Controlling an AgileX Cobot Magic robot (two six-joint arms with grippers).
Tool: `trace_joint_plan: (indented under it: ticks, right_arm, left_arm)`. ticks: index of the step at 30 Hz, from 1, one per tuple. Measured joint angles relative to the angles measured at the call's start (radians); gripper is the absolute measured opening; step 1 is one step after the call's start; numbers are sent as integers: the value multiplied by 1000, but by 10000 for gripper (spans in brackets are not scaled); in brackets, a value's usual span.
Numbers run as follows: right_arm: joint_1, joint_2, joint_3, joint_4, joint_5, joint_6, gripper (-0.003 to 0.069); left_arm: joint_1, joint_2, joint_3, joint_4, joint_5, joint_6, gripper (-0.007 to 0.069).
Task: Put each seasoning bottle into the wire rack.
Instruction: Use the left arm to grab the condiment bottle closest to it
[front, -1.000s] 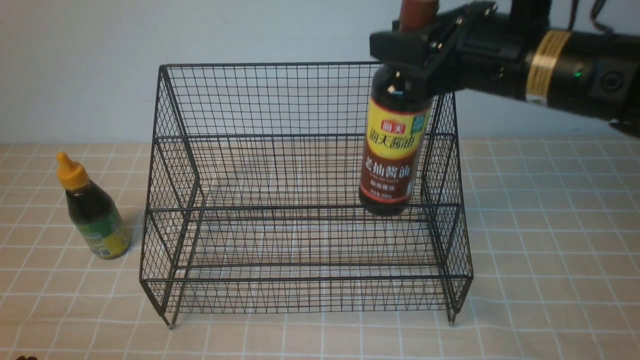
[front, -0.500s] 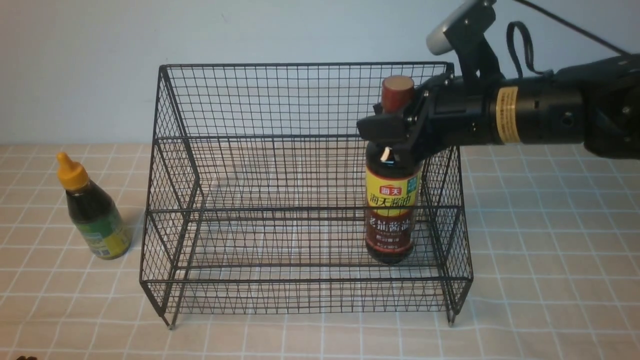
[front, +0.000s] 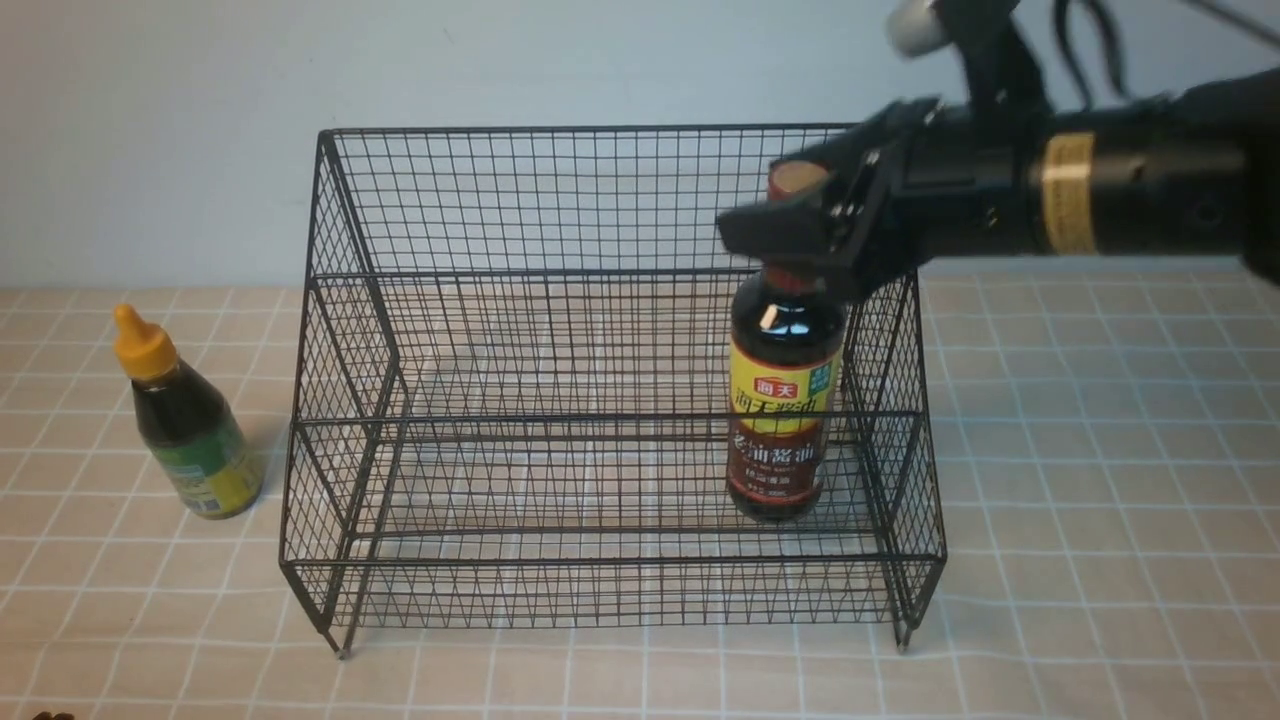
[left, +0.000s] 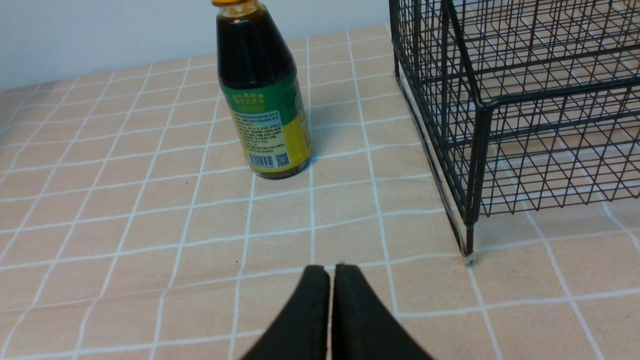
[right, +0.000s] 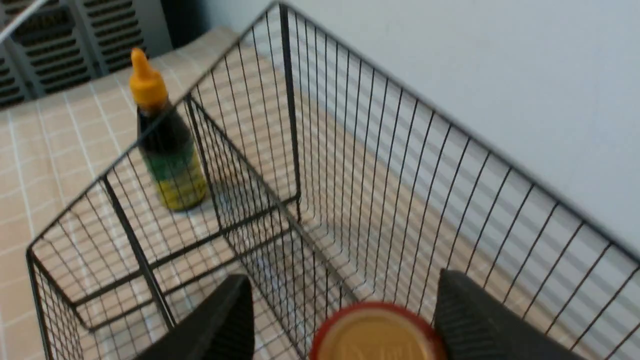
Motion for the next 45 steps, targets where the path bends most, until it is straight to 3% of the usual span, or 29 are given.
trace_joint_plan:
  ticks: [6,10,14,15,16,18,20,21,22,24,27,31,35,38,39,40,42,45]
  right_arm:
    - [0,-162,0,-7,3,1,449]
    - [0,-288,0,-7,27,41,401]
    - [0,-434,0,-7,90,82,230]
    - [0,-485,0,-7,118,22,152]
    - [0,-491,0,-7,123,-3,141]
    - [0,-550,0,-7,212,-206,34]
    - [0,-585,0,-7,303,-387,2]
    - [0,-591,0,-7,315,-407,2]
    - [0,-609,0,-4,400,-533,-6]
    - [0,-637,0,25,538,-641,-11]
    - [0,-680,0,228,761,-681,-12]
    - [0,-742,-2,690,1139,-781,-12]
    - [0,-767,-3,1193,1462,-1085,-13]
    - [0,-769,-1,1559,1551,-1302,-13]
    - [0,-769,0,1600,1556,-1328,-13]
    - [0,-775,2,1728,1561,-1407,-13]
    - [0,-793,2,1857,1548,-1492,-13]
    - [0,-840,2,1937,1460,-1559,-13]
  left_arm:
    - [0,0,0,0,0,0,-7]
    - [0,0,0,0,0,0,-7]
    - [0,0,0,0,0,0,-7]
    - [0,0,0,0,0,0,-7]
    - [0,0,0,0,0,0,-7]
    - [0,0,0,0,0,0,-7]
    - [0,0,0,0,0,0,-7]
    - [0,0,0,0,0,0,-7]
    - [0,0,0,0,0,0,-7]
    - [0,0,0,0,0,0,-7]
    - [0,0,0,0,0,0,-7]
    - [0,0,0,0,0,0,-7]
    - [0,0,0,0,0,0,-7]
    - [0,0,0,0,0,0,-7]
    - [0,0,0,0,0,0,-7]
    - [0,0,0,0,0,0,-7]
    - [0,0,0,0,0,0,-7]
    - [0,0,0,0,0,0,-7]
